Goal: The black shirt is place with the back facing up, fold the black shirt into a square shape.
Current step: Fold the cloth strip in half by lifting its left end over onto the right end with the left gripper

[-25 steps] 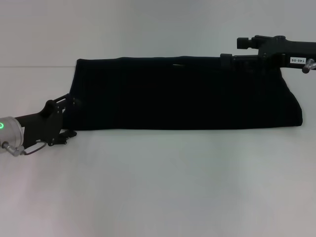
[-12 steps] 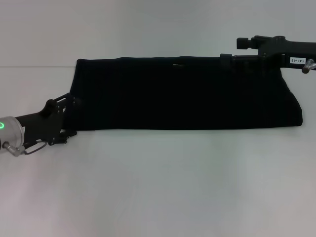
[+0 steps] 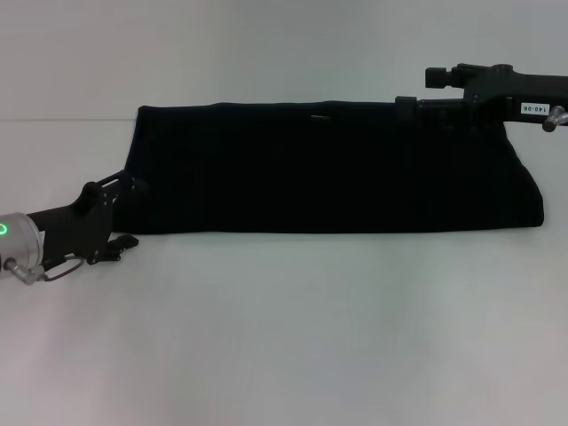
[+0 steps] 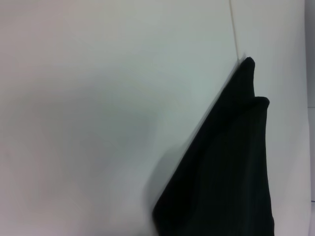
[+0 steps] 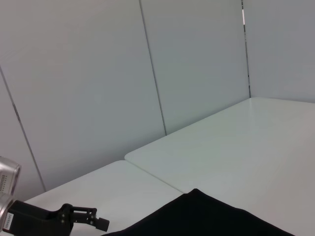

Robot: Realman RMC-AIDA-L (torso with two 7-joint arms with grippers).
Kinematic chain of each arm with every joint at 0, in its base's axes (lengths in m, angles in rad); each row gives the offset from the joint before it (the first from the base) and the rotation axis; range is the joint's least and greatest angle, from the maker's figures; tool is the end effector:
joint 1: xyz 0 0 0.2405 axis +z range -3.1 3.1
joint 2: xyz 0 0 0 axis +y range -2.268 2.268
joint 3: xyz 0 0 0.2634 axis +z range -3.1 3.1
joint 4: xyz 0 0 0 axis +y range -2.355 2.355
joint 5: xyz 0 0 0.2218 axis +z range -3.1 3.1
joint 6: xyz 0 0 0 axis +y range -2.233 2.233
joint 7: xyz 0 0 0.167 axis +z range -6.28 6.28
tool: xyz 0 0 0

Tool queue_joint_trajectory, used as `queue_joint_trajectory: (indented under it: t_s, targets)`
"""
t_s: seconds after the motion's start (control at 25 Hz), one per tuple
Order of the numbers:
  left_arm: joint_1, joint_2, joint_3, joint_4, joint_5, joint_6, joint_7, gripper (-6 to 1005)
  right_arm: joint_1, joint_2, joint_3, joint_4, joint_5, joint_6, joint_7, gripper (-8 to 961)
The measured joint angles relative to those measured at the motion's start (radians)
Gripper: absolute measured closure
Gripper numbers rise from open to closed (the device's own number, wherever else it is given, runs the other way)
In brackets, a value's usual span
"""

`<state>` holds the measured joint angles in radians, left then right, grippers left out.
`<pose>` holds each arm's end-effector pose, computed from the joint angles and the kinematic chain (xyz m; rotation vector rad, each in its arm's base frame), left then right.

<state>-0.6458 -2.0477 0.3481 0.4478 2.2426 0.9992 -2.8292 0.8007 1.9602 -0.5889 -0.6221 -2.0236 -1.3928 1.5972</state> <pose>-0.3453 0.4137 -0.0132 -1.1631 -2.3653 -0.9296 0.2025 0.4556 0.0388 -2.5648 0.6205 0.6834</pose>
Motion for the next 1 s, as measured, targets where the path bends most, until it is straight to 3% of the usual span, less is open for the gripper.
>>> queue_joint_trajectory:
  t_s: [1.0]
  targets:
    - [-0.017,0.006,0.005,0.000,0.000,-0.069,0.027,49,0.000,0.002,0.001,-0.004,0.002,0.003,0.000,29]
